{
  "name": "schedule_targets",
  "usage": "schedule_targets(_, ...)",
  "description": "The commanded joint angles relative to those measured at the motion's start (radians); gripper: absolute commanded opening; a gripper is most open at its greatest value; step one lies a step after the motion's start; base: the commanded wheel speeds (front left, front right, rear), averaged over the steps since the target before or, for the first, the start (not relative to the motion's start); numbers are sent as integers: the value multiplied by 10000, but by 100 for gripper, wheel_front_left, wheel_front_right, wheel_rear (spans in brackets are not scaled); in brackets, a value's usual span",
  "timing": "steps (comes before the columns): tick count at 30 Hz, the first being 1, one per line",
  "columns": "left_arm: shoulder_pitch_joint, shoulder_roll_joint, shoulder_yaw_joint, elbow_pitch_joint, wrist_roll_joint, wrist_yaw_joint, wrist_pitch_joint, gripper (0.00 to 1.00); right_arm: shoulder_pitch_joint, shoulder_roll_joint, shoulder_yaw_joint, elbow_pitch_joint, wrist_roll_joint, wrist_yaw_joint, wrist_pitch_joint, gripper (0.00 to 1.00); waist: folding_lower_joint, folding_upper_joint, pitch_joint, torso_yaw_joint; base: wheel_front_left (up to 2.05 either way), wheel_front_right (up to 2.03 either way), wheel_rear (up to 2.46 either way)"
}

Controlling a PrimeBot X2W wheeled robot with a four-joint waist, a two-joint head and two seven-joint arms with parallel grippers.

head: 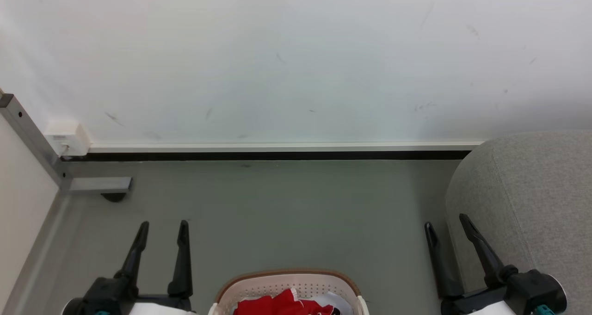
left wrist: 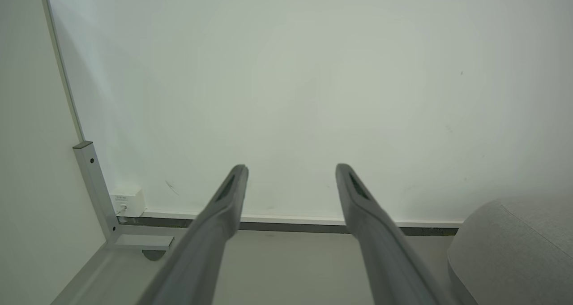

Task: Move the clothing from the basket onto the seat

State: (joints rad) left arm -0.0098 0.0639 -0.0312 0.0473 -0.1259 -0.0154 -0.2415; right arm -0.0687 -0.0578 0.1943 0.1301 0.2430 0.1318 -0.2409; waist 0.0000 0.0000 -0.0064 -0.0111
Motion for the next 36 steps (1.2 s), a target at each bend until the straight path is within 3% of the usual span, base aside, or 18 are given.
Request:
schedule_targets(1, 121, 13, 14, -81, 285, 10, -92, 100, 38, 4, 26, -64, -201, -19, -97, 100, 0, 0, -10, 13, 0, 0, 0)
schedule_targets(10, 135, -23, -32, -85, 845, -67, -247, 100, 87, 26, -11, -123, -673, -21, -267, 100, 0, 0, 1, -9, 0, 0, 0)
schedule_targets(36, -163, -94, -38, 529, 507, -279, -233, 100, -251, 64, -235, -199, -316, -21, -232, 100, 0, 0, 664, -692, 0, 0, 0)
